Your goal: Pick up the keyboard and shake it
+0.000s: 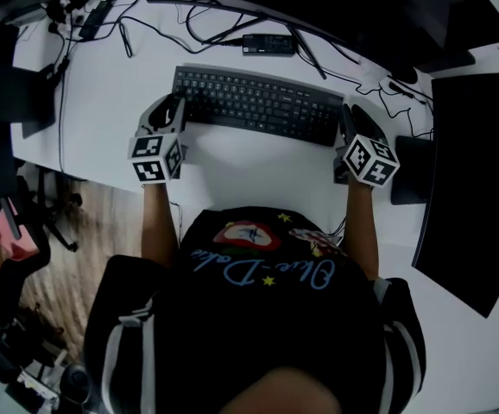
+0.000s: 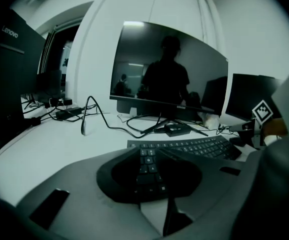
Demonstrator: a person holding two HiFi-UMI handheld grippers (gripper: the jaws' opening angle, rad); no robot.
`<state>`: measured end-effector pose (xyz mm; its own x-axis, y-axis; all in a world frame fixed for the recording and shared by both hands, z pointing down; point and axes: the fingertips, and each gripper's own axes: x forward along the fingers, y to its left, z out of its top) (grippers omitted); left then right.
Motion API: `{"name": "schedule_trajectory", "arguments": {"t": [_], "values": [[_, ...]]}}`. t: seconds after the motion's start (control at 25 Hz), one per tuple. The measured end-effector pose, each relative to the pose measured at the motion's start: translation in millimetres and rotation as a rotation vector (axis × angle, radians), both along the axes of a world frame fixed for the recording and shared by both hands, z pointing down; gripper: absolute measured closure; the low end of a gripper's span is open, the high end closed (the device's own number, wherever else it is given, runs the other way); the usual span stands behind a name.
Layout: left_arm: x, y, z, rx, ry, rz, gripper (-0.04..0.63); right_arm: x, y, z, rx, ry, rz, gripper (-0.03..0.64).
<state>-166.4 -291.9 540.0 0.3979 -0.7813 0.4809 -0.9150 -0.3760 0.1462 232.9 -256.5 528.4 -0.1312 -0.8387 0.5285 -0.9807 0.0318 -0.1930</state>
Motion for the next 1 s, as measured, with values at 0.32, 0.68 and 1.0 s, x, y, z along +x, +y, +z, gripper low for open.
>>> {"name": "schedule_trajectory", "arguments": {"t": [0.32,0.68,1.0], "values": [[13.5,8.2,-60.5,0.165,-0.015,0.046,0.568,-17.8,14.3,-62.7,0.141,0.019,-0.041,0.6],[44.3,30.8,-108.6,0.244,0.072,0.155,0.588,-55.2,44.5,-109.8,0.252,-0.013,-0.117,0.617],[51.6,35.1,-125.9,0.29,0.046,0.176,0.588,-61.5,53.8,-128.1,0.291,0.012,-0.141,0.617]]}}
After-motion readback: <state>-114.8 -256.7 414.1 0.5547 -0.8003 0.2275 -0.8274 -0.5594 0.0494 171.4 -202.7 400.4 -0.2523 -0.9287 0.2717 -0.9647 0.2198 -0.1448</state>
